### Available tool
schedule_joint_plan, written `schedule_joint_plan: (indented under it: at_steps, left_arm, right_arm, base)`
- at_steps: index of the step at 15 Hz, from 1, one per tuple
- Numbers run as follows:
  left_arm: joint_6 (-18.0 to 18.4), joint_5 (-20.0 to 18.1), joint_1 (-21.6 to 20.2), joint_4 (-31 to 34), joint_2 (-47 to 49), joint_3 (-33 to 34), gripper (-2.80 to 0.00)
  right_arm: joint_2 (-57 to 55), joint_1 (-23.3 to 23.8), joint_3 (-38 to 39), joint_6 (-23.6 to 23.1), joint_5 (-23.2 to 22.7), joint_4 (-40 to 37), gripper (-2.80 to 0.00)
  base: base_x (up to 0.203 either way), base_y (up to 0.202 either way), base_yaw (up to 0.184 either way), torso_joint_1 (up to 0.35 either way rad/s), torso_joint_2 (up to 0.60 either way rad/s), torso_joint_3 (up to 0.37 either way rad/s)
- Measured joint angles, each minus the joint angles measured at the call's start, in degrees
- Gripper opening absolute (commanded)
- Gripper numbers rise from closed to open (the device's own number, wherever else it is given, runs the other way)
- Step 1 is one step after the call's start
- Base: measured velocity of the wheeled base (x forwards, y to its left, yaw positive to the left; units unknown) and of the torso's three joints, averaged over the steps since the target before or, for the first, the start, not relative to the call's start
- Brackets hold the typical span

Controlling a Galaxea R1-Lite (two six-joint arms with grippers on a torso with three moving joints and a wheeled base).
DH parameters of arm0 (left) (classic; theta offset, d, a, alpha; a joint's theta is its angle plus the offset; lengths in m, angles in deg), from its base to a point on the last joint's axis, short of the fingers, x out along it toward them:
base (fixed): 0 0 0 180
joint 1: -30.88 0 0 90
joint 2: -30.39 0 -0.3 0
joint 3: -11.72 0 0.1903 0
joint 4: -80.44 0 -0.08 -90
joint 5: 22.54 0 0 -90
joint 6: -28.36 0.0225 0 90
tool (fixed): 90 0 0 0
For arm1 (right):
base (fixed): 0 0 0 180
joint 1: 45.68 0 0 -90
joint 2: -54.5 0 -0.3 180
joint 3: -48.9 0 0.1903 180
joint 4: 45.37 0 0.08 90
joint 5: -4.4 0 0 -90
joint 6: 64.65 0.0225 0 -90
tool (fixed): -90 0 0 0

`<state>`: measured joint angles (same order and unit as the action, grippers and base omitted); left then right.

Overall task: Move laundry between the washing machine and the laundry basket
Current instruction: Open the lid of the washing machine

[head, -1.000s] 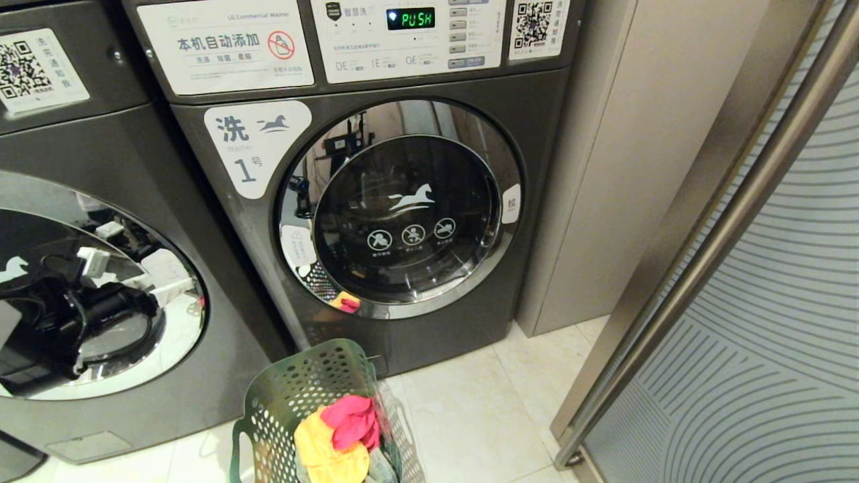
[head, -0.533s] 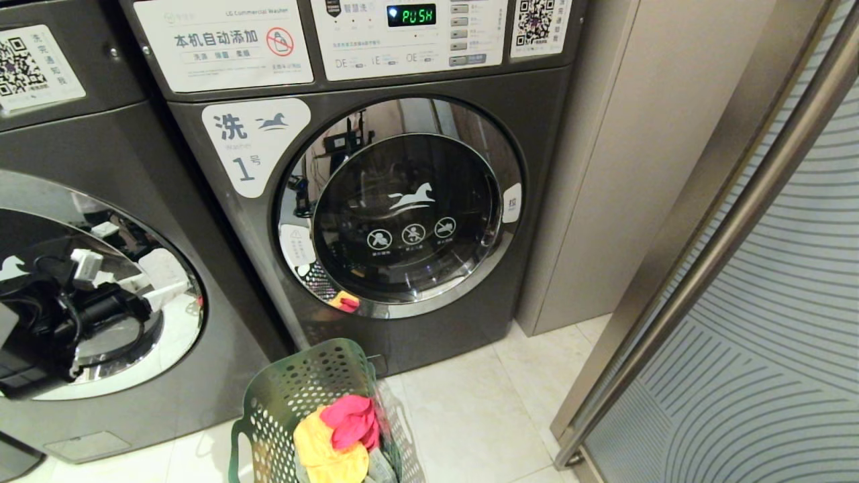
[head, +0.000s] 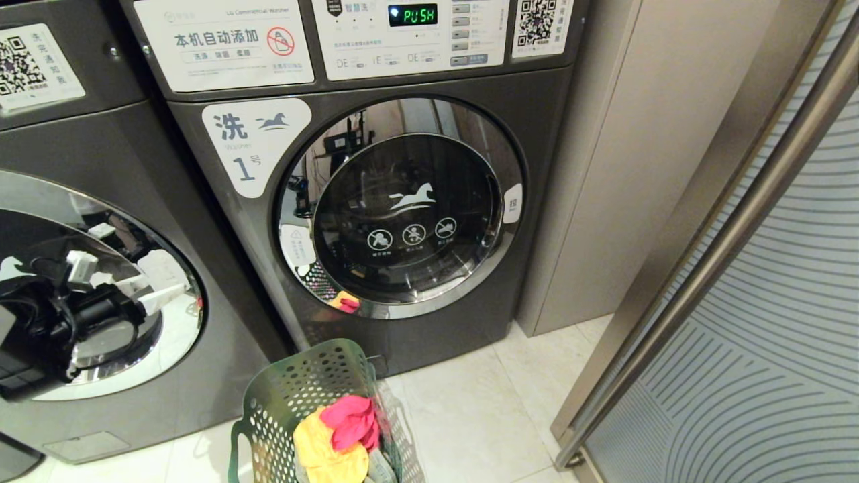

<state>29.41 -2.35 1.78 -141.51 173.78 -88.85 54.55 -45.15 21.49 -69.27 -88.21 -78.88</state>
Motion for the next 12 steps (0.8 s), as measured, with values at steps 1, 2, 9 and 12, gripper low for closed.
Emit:
schedule_joint_plan:
  at_steps: [1,2,9,12]
  left_arm:
    - [0.02,-0.36,0.0,-0.06,-0.05,0.31,0.0]
    - [-0.01,-0.58,0.0,-0.08,-0.11,0.58,0.0]
    - [0.11,-4.44,-0.17,-1.22,-0.37,2.41,0.0]
    - [0.43,-3.86,-0.73,-2.26,-0.22,2.65,0.0]
  right_arm:
    - [0.0,0.0,0.0,0.0,0.0,0.0,-2.8]
    - [0.0,0.0,0.0,0.0,0.0,0.01,-2.8]
    - [0.0,0.06,0.0,0.0,0.0,0.01,-2.8]
    - [0.0,0.0,0.0,0.0,0.0,0.0,-2.8]
  base:
    - [0.0,0.0,0.0,0.0,0.0,0.0]
    - [0.0,0.0,0.0,0.0,0.0,0.0]
    - [0.0,0.0,0.0,0.0,0.0,0.0]
    - [0.0,0.0,0.0,0.0,0.0,0.0]
